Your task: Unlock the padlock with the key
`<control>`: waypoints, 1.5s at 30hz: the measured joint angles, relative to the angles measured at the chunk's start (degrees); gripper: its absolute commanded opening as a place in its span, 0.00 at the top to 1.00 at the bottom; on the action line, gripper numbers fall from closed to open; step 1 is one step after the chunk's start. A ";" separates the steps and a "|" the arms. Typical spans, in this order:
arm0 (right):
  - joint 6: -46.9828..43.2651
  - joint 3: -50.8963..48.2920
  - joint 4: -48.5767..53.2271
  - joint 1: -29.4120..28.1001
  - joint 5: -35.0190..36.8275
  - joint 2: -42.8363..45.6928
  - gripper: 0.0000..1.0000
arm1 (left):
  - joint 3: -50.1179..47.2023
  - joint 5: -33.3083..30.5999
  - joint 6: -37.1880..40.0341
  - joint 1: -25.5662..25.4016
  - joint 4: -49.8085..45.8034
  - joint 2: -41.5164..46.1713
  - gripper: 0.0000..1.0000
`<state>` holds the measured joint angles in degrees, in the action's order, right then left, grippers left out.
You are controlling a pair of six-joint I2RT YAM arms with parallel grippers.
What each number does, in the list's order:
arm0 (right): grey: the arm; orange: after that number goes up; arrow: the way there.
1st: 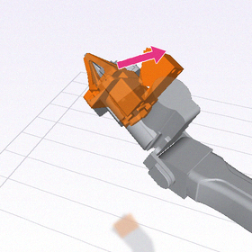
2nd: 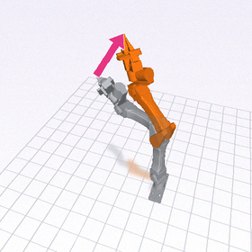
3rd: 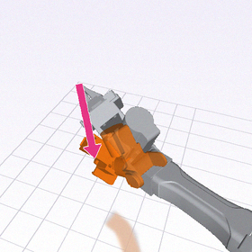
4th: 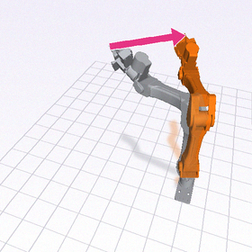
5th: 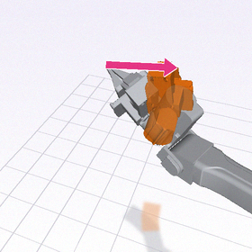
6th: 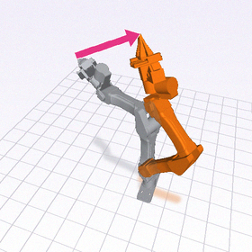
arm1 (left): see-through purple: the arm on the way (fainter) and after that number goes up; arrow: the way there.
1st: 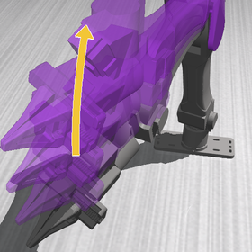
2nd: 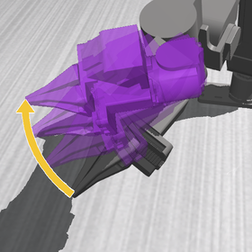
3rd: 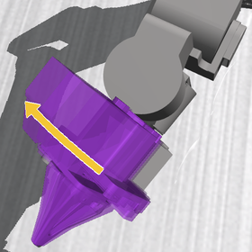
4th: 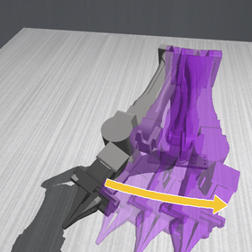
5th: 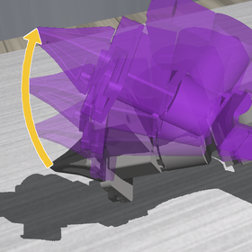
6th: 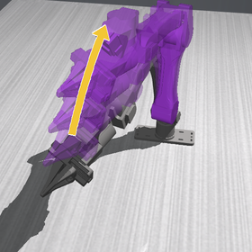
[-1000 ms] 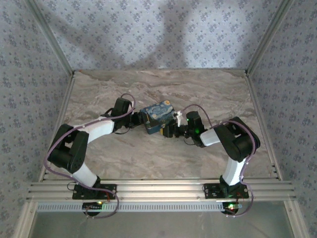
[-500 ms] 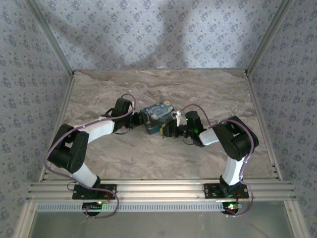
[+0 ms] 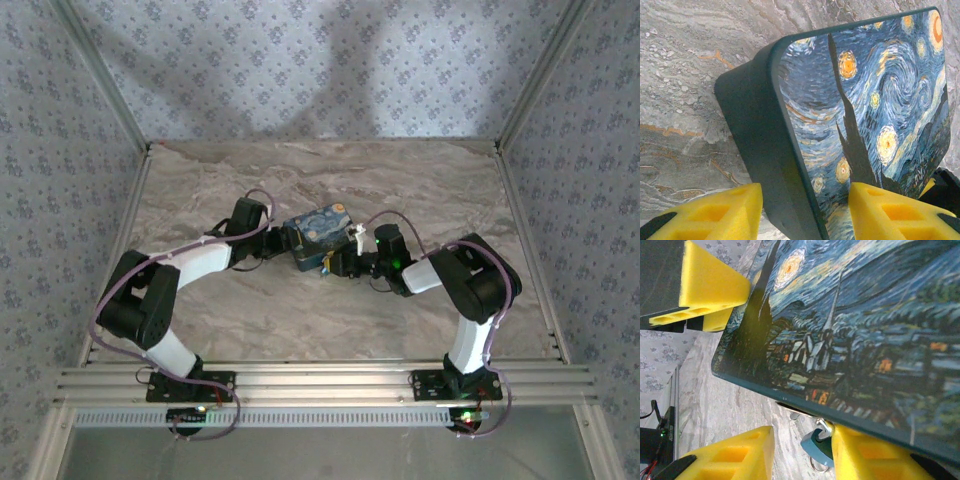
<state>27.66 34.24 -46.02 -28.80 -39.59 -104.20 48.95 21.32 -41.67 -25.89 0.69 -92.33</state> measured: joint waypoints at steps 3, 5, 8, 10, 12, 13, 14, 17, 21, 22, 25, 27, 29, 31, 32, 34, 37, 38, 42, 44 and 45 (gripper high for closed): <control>0.00 0.00 0.00 0.00 0.20 -0.02 0.65 | -0.02 -0.11 0.00 -0.02 0.02 0.00 0.52; 0.00 0.00 -0.02 -0.02 0.39 -0.09 0.66 | -0.02 -0.13 0.00 -0.07 0.04 0.00 0.52; 0.00 0.00 -0.04 -0.02 1.07 -0.15 0.70 | -0.02 -0.15 -0.02 -0.15 0.07 0.00 0.52; 0.04 0.00 -0.07 -0.02 1.46 -0.28 0.72 | -0.02 -0.20 -0.02 -0.26 0.11 0.00 0.52; 0.07 0.00 -0.20 -0.02 1.86 -0.50 0.75 | -0.02 -0.37 -0.02 -0.37 0.24 0.00 0.52; 0.09 0.00 -0.31 -0.02 2.03 -0.66 0.77 | -0.02 -0.39 -0.02 -0.39 0.26 0.00 0.52; 0.09 0.00 -0.44 -0.02 2.16 -0.79 0.79 | -0.02 -0.37 -0.02 -0.39 0.26 0.00 0.52; 0.48 0.00 -0.52 -0.02 2.75 -1.03 0.84 | -0.02 -0.39 -0.02 -0.39 0.26 0.00 0.52; 0.92 -0.02 -0.48 0.00 3.32 -1.14 0.91 | -0.04 -0.46 -0.02 -0.39 0.28 0.00 0.52; 1.14 -0.02 -0.50 0.00 3.41 -1.14 0.93 | -0.09 -0.59 -0.04 -0.39 0.44 0.00 0.52; 1.53 -0.31 -0.94 0.04 3.67 -1.11 0.96 | -0.33 -0.83 -0.04 -0.39 0.72 0.09 0.52; 1.75 -0.57 -1.36 0.04 3.89 -1.11 0.97 | -0.39 -0.85 -0.04 -0.39 0.90 0.11 0.52; 1.97 -0.81 -1.68 0.04 4.26 -1.11 0.98 | -0.42 -1.01 -0.13 -0.48 0.94 0.11 0.52; 2.27 -1.11 -2.03 0.04 4.61 -1.01 0.99 | -0.42 -1.03 -0.26 -0.50 0.94 0.11 0.51; 2.62 -1.38 -2.21 0.07 4.96 -0.87 0.99 | -0.42 -1.03 -0.28 -0.50 0.96 0.11 0.52; 3.21 -1.86 -2.49 0.17 5.46 -0.61 0.99 | -0.52 -1.03 -0.42 -0.59 1.09 0.11 0.52; 4.24 -2.62 -3.28 0.50 6.21 -0.31 1.00 | -0.79 -1.20 -0.44 -0.68 1.33 0.35 0.52; 4.57 -2.86 -3.48 0.61 6.40 -0.24 1.00 | -0.90 -1.22 -0.44 -0.74 1.40 0.42 0.52; 6.03 -3.76 -4.44 0.92 7.13 -0.04 1.00 | -1.11 -1.20 -0.44 -0.81 1.73 0.48 0.52; 6.49 -4.09 -5.07 1.20 7.34 -0.04 1.00 | -1.22 -1.20 -0.44 -0.83 1.90 0.48 0.52; 6.71 -4.17 -5.29 1.29 7.45 -0.04 1.00 | -1.33 -1.20 -0.44 -0.83 2.03 0.52 0.51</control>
<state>34.37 30.06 -51.31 -27.51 -32.14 -104.25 47.62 20.12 -42.11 -26.72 2.72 -91.81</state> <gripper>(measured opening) 0.065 0.486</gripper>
